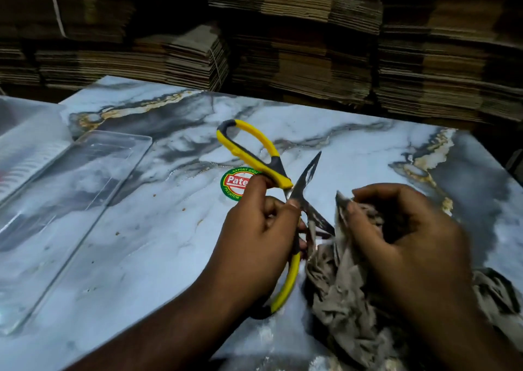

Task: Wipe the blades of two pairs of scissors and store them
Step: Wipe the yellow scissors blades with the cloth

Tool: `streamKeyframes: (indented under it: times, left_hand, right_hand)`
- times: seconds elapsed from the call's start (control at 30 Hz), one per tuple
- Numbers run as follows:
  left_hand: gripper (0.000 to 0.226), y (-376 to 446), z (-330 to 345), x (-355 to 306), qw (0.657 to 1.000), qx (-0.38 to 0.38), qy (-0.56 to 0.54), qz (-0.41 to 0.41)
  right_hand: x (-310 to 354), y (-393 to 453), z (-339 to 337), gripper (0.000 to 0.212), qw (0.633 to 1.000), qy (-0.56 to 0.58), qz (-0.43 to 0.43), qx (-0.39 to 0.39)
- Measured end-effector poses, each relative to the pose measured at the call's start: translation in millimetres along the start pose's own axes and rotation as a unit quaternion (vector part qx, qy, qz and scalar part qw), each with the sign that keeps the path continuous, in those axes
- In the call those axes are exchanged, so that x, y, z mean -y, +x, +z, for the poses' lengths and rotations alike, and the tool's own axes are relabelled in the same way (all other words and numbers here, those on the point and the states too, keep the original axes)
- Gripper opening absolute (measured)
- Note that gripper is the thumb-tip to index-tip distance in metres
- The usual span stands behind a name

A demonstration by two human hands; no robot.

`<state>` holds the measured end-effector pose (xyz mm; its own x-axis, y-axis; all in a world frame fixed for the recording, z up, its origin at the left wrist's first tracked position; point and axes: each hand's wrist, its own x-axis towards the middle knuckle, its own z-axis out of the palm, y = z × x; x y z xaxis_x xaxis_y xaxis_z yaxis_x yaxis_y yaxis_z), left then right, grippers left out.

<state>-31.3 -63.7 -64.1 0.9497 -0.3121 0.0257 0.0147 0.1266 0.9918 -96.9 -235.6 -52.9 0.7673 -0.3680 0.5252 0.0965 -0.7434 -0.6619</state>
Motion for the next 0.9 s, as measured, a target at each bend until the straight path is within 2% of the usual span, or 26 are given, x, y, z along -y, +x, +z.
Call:
streamKeyframes:
  times: [0.07, 0.17, 0.3, 0.37, 0.53, 0.67, 0.77, 0.9]
  left_hand:
    - [0.012, 0.2, -0.5, -0.8, 1.000, -0.025, 0.007, 0.003]
    - [0.010, -1.0, -2.5, -0.2, 0.996, -0.037, 0.078, 0.040]
    - [0.007, -1.6, -2.6, -2.3, 0.989, -0.041, 0.128, 0.064]
    - [0.009, -1.6, -1.5, -1.1, 0.986, -0.040, 0.143, 0.069]
    - [0.009, -1.2, -1.0, 4.6, 0.989, -0.035, 0.125, 0.066]
    - [0.010, -2.5, -1.6, 6.3, 0.989, -0.024, 0.137, 0.060]
    - [0.010, -7.4, -1.3, 5.2, 0.983, -0.015, 0.167, 0.076]
    - [0.011, -8.6, 2.1, 4.3, 0.982, -0.030, 0.174, 0.072]
  right_hand:
    - [6.4, 0.2, 1.9, 0.002, 0.999, 0.044, 0.001, 0.012]
    - [15.2, -8.3, 15.6, 0.017, 0.994, 0.057, -0.024, 0.088]
    - [10.7, -12.6, 17.9, 0.020, 0.990, -0.025, -0.038, 0.132]
    - [9.0, -12.1, 14.4, 0.013, 0.991, -0.045, -0.044, 0.121]
    - [13.8, -6.1, 13.3, 0.003, 0.999, 0.001, -0.051, 0.004]
    - [14.1, -7.5, 31.3, 0.007, 0.996, -0.032, -0.063, 0.056]
    - [9.9, -10.6, 31.2, 0.007, 0.994, -0.065, -0.069, 0.053]
    - [4.3, -10.2, 24.9, 0.009, 0.993, -0.104, -0.025, 0.052]
